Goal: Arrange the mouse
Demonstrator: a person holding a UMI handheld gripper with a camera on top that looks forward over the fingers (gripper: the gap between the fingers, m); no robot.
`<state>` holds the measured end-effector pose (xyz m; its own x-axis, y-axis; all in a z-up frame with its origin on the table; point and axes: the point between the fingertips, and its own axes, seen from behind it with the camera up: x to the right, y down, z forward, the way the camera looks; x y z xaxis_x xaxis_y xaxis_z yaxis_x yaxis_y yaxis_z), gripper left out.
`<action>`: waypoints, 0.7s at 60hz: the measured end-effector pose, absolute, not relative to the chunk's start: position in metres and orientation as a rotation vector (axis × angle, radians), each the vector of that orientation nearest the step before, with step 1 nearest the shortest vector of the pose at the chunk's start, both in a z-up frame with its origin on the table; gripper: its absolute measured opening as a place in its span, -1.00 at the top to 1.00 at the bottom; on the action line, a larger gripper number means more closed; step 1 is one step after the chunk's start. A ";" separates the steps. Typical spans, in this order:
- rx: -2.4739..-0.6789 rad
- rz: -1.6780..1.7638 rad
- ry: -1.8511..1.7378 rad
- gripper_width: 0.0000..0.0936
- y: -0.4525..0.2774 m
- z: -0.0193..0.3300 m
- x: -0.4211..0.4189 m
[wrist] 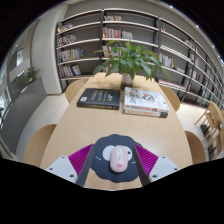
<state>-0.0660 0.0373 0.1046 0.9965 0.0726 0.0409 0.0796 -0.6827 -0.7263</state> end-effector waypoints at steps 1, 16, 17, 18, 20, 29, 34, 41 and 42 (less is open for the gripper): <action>-2.315 -0.016 -0.103 -0.65 0.034 0.113 -0.067; -2.240 -0.025 -0.045 -0.66 -0.056 0.192 -0.085; -2.242 -0.030 -0.044 -0.65 -0.062 0.194 -0.085; -2.241 -0.034 -0.045 -0.66 -0.071 0.194 -0.086; -2.239 -0.037 -0.044 -0.66 -0.085 0.194 -0.086; -2.247 -0.039 -0.020 -0.65 -0.140 0.200 -0.095; -2.255 -0.041 0.005 -0.65 -0.163 0.196 -0.097; -2.276 -0.046 0.005 -0.65 -0.191 0.191 -0.099; -2.279 -0.048 0.002 -0.65 -0.193 0.190 -0.100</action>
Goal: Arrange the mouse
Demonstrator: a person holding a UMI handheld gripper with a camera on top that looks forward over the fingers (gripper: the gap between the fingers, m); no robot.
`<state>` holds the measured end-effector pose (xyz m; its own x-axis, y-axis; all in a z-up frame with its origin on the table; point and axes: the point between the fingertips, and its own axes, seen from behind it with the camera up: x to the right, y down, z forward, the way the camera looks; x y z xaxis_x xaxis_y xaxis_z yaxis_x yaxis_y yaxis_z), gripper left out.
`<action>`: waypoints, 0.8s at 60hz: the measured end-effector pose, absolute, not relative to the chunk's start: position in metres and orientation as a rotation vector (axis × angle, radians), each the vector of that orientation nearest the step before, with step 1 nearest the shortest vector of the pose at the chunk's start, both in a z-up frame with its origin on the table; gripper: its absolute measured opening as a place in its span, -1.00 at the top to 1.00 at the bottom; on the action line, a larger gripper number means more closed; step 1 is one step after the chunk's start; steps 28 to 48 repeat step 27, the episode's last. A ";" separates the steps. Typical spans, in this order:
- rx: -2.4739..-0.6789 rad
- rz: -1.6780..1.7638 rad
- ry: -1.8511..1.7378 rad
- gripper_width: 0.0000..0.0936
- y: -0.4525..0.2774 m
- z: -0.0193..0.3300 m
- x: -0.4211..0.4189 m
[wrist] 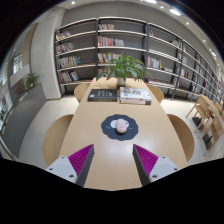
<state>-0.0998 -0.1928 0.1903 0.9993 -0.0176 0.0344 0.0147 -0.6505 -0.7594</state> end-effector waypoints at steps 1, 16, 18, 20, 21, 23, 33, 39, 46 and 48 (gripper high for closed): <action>-2.280 -0.049 -0.001 -0.66 -0.195 0.190 -0.100; -2.264 -0.061 -0.004 -0.65 -0.212 0.195 -0.102; -2.260 -0.059 -0.002 -0.66 -0.212 0.196 -0.103; -2.259 -0.057 -0.001 -0.66 -0.212 0.197 -0.102; -2.258 -0.057 0.000 -0.66 -0.212 0.198 -0.102; -2.256 -0.057 0.000 -0.66 -0.212 0.199 -0.103; -2.254 -0.053 0.001 -0.65 -0.212 0.199 -0.103; -2.254 -0.053 0.001 -0.65 -0.212 0.199 -0.103; -2.254 -0.053 0.001 -0.65 -0.212 0.199 -0.103; -2.254 -0.053 0.001 -0.65 -0.212 0.199 -0.103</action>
